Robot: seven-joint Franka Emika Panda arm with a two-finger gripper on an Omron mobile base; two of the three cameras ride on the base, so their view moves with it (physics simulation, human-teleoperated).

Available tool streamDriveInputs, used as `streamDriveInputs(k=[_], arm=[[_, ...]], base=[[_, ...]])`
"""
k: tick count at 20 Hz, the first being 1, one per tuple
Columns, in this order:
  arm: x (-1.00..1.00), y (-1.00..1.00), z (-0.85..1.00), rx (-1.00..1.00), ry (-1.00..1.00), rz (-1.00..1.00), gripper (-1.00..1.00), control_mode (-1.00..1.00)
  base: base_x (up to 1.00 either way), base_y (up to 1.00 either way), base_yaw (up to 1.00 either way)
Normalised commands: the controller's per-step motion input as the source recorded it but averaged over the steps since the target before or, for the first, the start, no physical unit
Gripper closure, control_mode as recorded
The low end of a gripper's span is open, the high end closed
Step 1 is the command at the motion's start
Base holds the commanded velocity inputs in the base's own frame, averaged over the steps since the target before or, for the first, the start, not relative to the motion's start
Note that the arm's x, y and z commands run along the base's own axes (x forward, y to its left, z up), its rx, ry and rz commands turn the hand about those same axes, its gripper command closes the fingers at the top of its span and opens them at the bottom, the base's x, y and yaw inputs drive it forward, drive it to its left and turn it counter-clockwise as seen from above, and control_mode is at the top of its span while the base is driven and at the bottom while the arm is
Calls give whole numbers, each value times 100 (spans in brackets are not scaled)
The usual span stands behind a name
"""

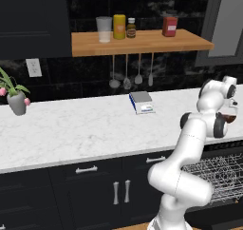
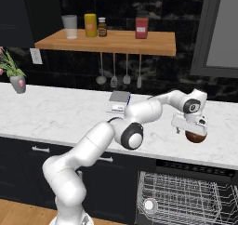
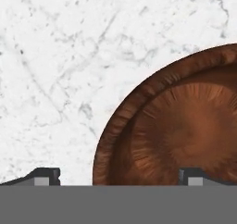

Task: Pick up the cup and bowl from the counter, place them in the dishwasher, and close the dishwasher door.

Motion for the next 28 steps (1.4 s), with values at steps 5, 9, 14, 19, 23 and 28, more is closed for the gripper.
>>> streamDriveInputs(k=[5, 9, 14, 19, 23, 28], arm=[[8, 0, -13, 0, 0, 2, -100, -100], [0, 1, 0, 0, 5, 0, 100, -100], [0, 0, 0, 0, 2, 0, 100, -100], [-40, 0, -2, 0, 0, 1, 100, -100], [-64, 0, -3, 1, 0, 4, 100, -100], [-90, 0, 0, 4, -5, 4, 100, -100]], base=[[0, 0, 0], [0, 0, 0], [0, 0, 0], [0, 0, 0], [0, 0, 0], [0, 0, 0]])
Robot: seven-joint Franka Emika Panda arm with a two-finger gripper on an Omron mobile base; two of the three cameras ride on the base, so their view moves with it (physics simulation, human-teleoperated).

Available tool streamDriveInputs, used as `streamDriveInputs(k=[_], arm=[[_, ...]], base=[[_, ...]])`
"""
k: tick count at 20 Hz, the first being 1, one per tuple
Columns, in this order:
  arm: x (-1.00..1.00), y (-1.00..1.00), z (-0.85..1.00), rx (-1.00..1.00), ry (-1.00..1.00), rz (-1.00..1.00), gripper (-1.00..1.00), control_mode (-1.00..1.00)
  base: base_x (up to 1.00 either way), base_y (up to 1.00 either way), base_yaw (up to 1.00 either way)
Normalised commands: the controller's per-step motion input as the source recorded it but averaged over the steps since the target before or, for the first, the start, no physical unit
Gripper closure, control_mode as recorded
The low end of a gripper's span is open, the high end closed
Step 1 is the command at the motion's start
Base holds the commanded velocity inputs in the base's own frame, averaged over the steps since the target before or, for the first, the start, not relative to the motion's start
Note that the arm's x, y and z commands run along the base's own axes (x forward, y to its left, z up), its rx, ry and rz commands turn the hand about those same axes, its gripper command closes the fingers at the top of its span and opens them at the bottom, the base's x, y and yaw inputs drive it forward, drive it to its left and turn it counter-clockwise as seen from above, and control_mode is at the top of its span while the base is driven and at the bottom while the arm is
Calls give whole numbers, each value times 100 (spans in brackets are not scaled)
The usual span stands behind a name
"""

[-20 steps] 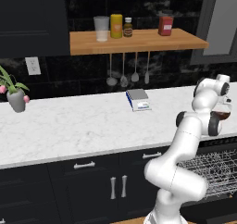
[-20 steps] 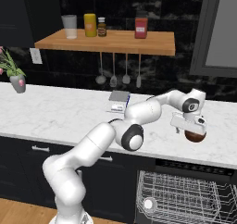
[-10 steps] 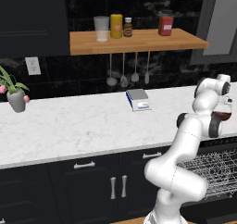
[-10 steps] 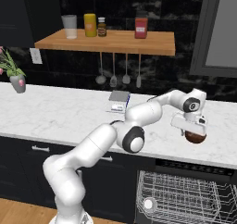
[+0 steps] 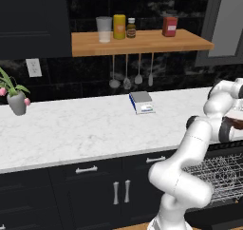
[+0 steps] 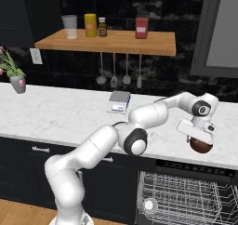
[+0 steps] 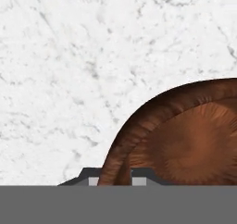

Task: Pick up the cup and bowl from the counter, place them in the dishwasher, and close the dishwasher door.

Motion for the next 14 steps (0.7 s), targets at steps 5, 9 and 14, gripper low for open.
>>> streamDriveInputs(k=[5, 9, 14], arm=[[-100, 0, -5, 7, -16, 8, 100, -100], [-100, 0, -3, 7, -19, 12, 100, -100], [-100, 0, -1, 8, -21, 12, 100, -100]], base=[[0, 0, 0], [0, 0, 0], [0, 0, 0]])
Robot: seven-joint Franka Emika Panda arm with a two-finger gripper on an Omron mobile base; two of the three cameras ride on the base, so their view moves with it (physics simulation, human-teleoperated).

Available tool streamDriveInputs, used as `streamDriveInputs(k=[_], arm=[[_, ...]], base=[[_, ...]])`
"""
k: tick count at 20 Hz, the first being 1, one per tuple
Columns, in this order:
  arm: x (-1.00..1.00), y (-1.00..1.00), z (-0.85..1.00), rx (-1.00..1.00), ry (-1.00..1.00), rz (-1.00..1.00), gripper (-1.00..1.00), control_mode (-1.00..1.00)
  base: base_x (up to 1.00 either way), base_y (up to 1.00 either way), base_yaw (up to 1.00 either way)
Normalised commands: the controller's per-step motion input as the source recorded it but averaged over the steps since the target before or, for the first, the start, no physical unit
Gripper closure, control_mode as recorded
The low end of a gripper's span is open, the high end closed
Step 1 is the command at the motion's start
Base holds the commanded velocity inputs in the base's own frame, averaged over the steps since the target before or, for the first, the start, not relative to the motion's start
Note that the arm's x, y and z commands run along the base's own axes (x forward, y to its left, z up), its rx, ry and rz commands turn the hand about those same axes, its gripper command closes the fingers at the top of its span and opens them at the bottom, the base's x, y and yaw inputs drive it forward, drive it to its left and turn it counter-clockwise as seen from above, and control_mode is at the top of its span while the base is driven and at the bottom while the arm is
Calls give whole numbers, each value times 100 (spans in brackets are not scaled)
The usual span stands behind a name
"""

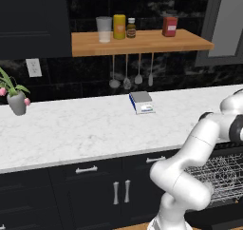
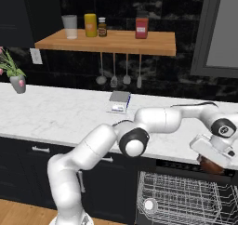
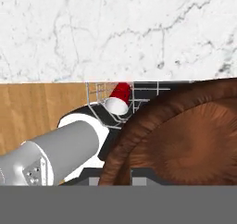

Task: Pick up the cup and bowl from the counter, place them in the dishwasher, and close the dishwasher door.

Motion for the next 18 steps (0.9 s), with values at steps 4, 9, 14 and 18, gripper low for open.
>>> streamDriveInputs(k=[4, 9, 14, 18], arm=[[-100, 6, 0, 5, -24, 15, 100, -100], [-100, 28, 0, 0, -33, 13, 100, -100], [-75, 32, 0, -8, -34, 6, 100, -100], [-10, 54, 0, -23, -7, 0, 100, -100]], base=[[0, 0, 0], [0, 0, 0], [0, 0, 0], [0, 0, 0]])
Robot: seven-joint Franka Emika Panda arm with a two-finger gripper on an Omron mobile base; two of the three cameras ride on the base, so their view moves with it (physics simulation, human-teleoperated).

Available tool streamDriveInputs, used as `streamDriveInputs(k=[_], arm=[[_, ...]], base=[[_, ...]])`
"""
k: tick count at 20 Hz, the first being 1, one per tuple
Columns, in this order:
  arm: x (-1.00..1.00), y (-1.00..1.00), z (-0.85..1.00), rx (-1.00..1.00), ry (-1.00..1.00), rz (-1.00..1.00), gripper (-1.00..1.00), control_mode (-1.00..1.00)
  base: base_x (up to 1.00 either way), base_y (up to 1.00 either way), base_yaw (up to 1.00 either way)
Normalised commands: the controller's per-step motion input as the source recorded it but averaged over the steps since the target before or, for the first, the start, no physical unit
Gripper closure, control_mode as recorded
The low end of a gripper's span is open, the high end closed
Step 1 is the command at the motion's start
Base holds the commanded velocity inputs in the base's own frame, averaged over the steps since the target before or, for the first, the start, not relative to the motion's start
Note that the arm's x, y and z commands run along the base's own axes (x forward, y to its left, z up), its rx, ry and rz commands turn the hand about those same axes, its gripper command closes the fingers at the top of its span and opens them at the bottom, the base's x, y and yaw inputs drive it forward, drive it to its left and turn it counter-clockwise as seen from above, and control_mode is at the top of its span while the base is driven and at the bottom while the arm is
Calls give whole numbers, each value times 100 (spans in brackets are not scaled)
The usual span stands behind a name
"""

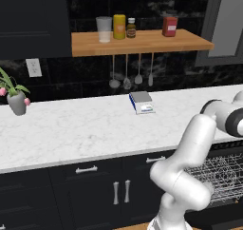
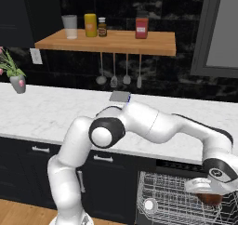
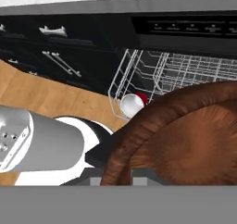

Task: Pick up the cup and bowl from the counter, place them in the dishwasher, and close the dishwasher door.

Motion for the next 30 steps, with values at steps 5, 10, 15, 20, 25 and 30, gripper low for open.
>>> streamDriveInputs(k=[5, 10, 15, 20, 25, 30], arm=[[6, 42, -12, -13, 3, 0, 100, -100], [11, 34, -39, -1, 0, 0, 100, -100], [16, 36, -41, 0, 0, 1, 100, -100], [20, 25, -41, 0, 0, 1, 100, -100], [20, 5, -45, 0, 0, 0, 100, -100], [5, -7, -20, 8, 0, 0, 100, -100]], base=[[0, 0, 0], [0, 0, 0], [0, 0, 0], [0, 0, 0], [0, 0, 0], [0, 0, 0]])
